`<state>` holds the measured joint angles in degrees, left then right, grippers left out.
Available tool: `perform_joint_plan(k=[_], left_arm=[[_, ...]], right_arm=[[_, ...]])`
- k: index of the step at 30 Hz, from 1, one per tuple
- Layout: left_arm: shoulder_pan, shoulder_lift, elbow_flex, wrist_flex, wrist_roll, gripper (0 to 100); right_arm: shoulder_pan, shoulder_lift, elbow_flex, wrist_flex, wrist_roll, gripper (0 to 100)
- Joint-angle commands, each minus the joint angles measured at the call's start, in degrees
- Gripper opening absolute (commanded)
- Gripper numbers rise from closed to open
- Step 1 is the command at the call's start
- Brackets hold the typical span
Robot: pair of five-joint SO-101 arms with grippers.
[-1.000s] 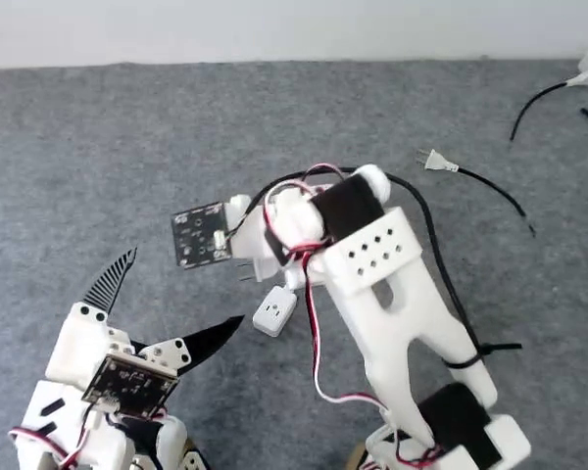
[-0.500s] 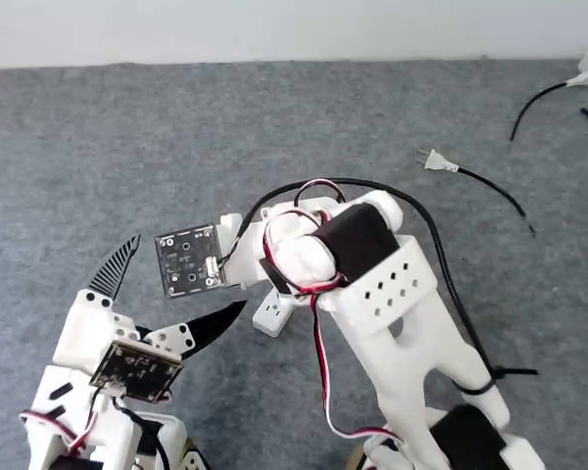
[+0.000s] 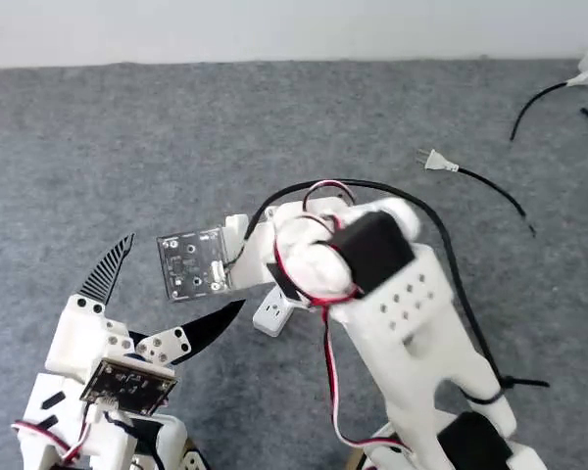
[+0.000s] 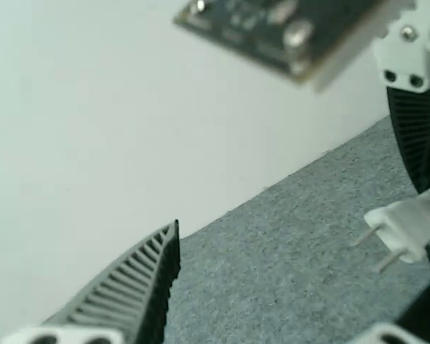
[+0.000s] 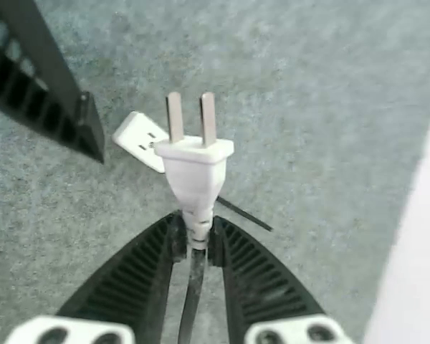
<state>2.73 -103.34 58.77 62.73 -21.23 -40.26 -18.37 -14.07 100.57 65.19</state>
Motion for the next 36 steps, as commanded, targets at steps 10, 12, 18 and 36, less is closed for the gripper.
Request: perform_joint_plan(k=[10,12,18,36], left_arm=[[-9.67,-0.7,-0.57,-8.7,4.4,50],[-9.23,-0.7,-0.57,-8.53,4.57,50],[-8.18,-0.7,-2.24,-6.07,6.24,50],[-3.52,-0.7,-1.8,-5.89,8.79,50]], right_arm=[[0.66,-5.23,-3.6,2.33,-0.62,0.9],[0.66,-5.23,-3.6,2.33,-0.62,0.9],[0.57,-4.79,-3.6,2.15,-2.02,0.9],[-3.82,-4.79,-3.6,2.24,-4.66,0.9]])
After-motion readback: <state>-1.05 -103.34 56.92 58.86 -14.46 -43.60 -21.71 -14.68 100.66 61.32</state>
